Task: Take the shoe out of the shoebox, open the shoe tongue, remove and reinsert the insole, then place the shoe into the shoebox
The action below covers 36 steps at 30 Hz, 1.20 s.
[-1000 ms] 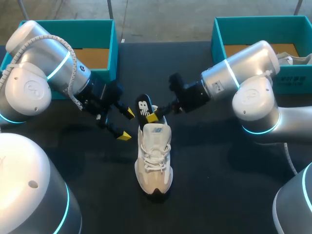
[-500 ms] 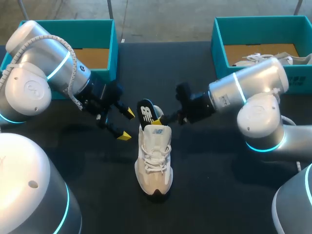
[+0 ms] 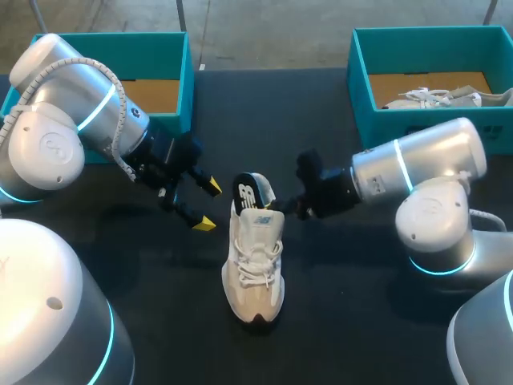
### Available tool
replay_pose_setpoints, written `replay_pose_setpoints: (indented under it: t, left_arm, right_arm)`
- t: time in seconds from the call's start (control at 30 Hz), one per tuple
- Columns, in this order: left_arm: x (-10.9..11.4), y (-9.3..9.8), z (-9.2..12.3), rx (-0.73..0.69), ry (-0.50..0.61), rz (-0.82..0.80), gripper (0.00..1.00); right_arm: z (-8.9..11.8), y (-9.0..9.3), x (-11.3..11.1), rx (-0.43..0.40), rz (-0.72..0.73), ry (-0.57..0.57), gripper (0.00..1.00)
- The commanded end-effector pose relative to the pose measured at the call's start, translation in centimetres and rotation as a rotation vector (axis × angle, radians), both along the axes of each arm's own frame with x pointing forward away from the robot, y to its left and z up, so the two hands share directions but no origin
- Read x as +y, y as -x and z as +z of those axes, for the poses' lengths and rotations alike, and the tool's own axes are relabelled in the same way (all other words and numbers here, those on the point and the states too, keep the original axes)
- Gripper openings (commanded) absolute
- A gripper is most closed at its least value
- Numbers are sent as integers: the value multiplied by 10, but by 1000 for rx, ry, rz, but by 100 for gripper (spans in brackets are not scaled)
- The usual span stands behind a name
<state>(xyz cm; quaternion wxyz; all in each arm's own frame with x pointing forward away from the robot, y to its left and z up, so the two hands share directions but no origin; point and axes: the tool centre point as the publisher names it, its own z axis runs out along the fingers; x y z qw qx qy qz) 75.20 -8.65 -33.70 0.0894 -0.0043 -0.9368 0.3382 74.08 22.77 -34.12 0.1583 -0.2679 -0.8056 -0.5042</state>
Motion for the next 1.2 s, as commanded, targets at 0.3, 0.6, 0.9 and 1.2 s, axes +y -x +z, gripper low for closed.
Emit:
replay_pose_setpoints:
  t: [0.3,0.6,0.9,1.2]
  left_arm:
    - [0,0,0,-1,-2,0,100]
    - [0,0,0,-1,-2,0,100]
    - [0,0,0,-1,-2,0,100]
    - [0,0,0,-1,-2,0,100]
  right_arm:
    - [12,-17,12,-42,22,-1,38]
    - [12,-28,19,-30,64,10,42]
    - [13,-37,24,-10,90,21,38]
    - [9,-24,13,3,65,22,0]
